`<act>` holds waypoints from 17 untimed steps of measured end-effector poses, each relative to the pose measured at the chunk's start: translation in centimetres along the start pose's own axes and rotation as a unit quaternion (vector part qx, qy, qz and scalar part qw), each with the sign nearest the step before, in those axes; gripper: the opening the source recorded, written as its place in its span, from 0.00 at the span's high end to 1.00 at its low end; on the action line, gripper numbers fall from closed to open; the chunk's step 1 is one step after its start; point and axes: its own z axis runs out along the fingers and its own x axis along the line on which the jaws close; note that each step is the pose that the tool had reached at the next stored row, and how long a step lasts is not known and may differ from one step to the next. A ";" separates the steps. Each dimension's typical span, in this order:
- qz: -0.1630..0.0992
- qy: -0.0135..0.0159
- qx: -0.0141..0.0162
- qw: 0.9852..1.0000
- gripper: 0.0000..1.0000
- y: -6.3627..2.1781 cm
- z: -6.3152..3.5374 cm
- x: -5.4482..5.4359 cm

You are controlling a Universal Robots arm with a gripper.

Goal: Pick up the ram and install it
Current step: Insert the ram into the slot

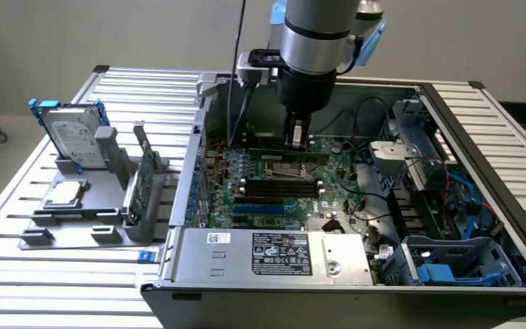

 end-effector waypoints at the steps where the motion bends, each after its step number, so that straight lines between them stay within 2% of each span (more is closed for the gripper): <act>1: 0.000 0.001 0.000 1.000 0.86 -0.01 0.13 0.0; 7: 0.000 0.003 0.000 1.000 0.86 -0.04 1.16 0.1; 17: -0.001 0.004 0.000 1.000 0.86 -0.10 2.97 0.1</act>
